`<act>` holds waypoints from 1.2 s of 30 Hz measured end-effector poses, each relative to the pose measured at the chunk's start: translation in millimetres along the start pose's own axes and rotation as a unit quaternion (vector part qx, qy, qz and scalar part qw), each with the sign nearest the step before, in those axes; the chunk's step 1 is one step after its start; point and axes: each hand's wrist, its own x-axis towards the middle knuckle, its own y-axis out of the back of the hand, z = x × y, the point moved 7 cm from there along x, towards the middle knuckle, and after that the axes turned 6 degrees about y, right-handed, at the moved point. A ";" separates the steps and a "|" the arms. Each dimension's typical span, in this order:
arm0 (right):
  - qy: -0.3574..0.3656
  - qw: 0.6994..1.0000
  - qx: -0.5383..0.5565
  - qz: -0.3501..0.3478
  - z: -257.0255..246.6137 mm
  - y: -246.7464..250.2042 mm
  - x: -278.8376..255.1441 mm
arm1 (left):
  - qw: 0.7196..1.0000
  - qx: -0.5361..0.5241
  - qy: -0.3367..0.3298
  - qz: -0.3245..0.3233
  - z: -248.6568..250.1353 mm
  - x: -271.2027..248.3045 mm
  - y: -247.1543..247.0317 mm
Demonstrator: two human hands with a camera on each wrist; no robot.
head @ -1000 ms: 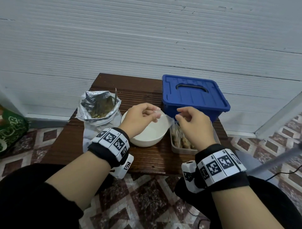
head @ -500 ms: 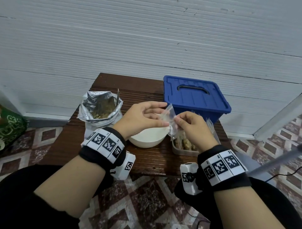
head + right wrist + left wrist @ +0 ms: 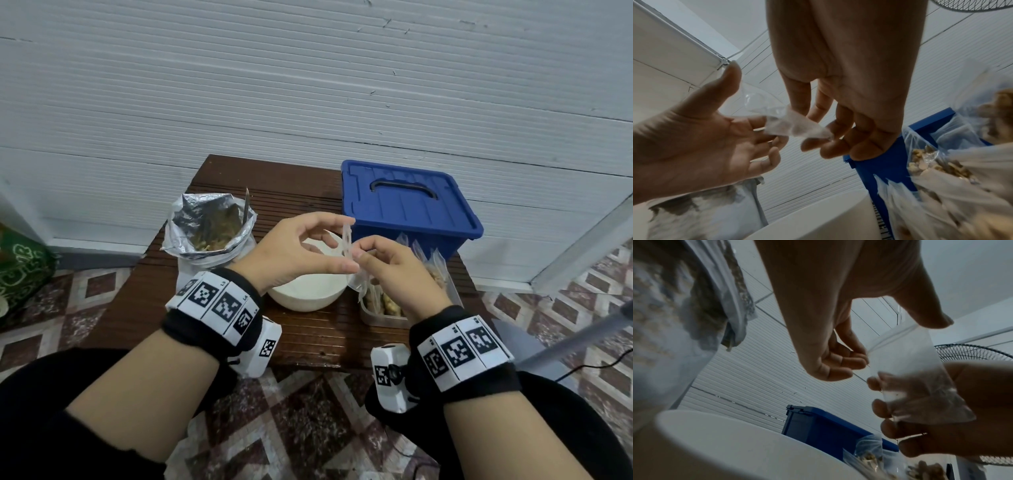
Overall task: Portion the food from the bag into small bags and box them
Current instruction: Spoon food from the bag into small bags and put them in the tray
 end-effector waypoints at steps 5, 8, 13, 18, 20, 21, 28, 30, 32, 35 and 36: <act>0.006 0.995 0.012 0.103 -5.7 11.1 0.1 | 0.998 0.030 -0.029 0.039 -1.3 1.8 3.1; 0.006 0.993 0.057 0.101 -13.5 12.6 -2.4 | 0.995 0.074 -0.040 0.058 -2.0 2.1 5.1; 0.001 0.997 0.022 0.080 -12.9 10.3 -3.4 | 0.985 0.138 -0.078 0.070 -0.8 0.7 3.7; 0.008 0.992 0.034 0.119 -11.9 15.0 -3.4 | 0.976 0.168 -0.104 0.095 1.0 1.1 5.0; 0.030 0.993 0.043 0.108 -18.6 14.3 -4.3 | 0.970 0.183 -0.120 0.108 2.3 0.7 5.1; 0.037 0.995 0.036 0.090 -20.9 11.8 -4.6 | 0.966 0.192 -0.129 0.112 2.6 0.3 4.7; 0.058 0.996 -0.013 0.065 -21.6 6.2 -4.1 | 0.954 0.235 -0.140 0.122 -4.9 2.0 3.5; 0.064 0.996 -0.008 0.064 -22.0 6.8 -3.6 | 0.955 0.231 -0.138 0.127 -3.6 1.6 5.5; 0.066 0.995 0.003 0.076 -23.2 8.2 -3.6 | 0.957 0.222 -0.125 0.138 -1.5 1.5 9.2; 0.054 0.990 0.044 0.123 -23.0 15.0 -4.4 | 0.959 0.201 -0.113 0.166 4.9 -0.9 17.3; 0.050 0.988 0.054 0.137 -22.2 17.3 -4.3 | 0.959 0.191 -0.112 0.175 8.9 -2.7 20.7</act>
